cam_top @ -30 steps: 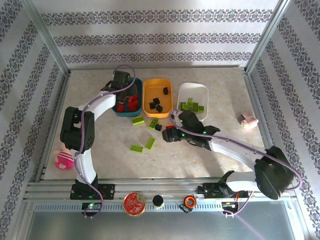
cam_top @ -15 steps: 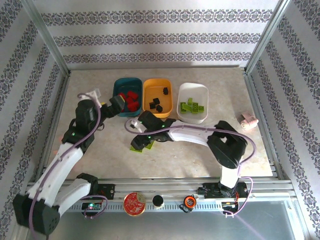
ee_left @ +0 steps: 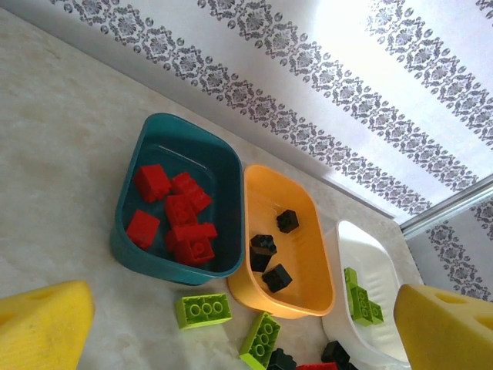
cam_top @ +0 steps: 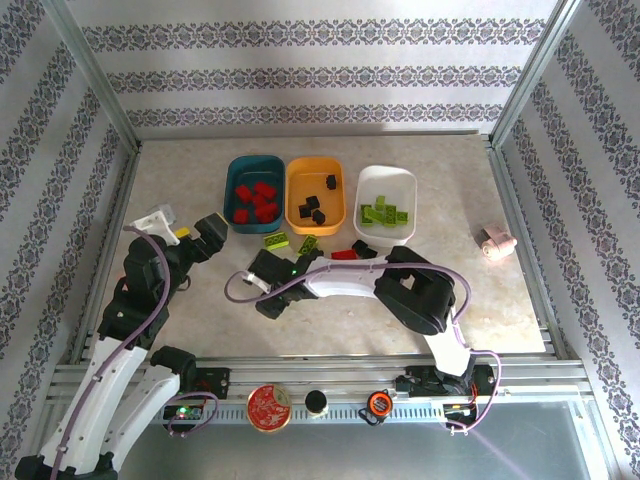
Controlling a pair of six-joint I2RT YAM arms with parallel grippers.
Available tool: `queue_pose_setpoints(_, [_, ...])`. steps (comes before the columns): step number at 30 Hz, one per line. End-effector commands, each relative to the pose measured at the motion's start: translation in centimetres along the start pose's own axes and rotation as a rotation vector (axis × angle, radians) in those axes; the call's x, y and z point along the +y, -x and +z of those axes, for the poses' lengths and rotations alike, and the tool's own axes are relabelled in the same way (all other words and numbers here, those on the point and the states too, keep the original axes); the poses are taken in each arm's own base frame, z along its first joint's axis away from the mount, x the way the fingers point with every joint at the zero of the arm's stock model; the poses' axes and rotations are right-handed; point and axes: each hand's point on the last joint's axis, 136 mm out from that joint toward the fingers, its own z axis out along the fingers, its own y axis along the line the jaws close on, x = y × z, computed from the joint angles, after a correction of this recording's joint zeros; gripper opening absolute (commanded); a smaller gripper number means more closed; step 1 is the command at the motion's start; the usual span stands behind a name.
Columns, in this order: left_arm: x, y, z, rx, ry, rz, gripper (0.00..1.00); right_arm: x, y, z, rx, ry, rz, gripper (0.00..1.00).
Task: Sort the legos into containers by color
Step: Pick up the lego from the bottom-center of the table.
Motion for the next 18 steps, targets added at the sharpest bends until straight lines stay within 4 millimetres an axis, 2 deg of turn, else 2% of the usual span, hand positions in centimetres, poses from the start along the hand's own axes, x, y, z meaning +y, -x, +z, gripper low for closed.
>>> queue_pose_setpoints(1, [0.0,1.0,-0.8,-0.025,0.013,-0.01,1.0,-0.7,-1.3,1.3,0.052,-0.079,-0.044,0.53])
queue_pose_setpoints(4, [-0.5,1.3,-0.9,-0.023,-0.002,-0.005,1.0,-0.7,-0.6,0.9,0.016,-0.086,-0.047,0.39])
queue_pose_setpoints(7, [-0.7,1.4,-1.0,-0.023,-0.005,0.001,1.0,-0.1,0.9,-0.6,-0.068,-0.053,-0.039,0.3])
queue_pose_setpoints(12, [-0.8,1.5,-1.0,-0.025,-0.006,0.01,1.0,0.8,3.5,-4.5,-0.239,-0.002,-0.021,0.25])
queue_pose_setpoints(16, [-0.8,1.3,-0.9,-0.016,-0.01,0.012,1.0,0.8,4.3,-7.4,-0.335,0.023,0.014,0.23])
queue_pose_setpoints(18, [-0.8,1.0,-0.6,-0.006,-0.019,0.011,1.0,0.0,4.3,-8.8,-0.38,0.031,0.061,0.23])
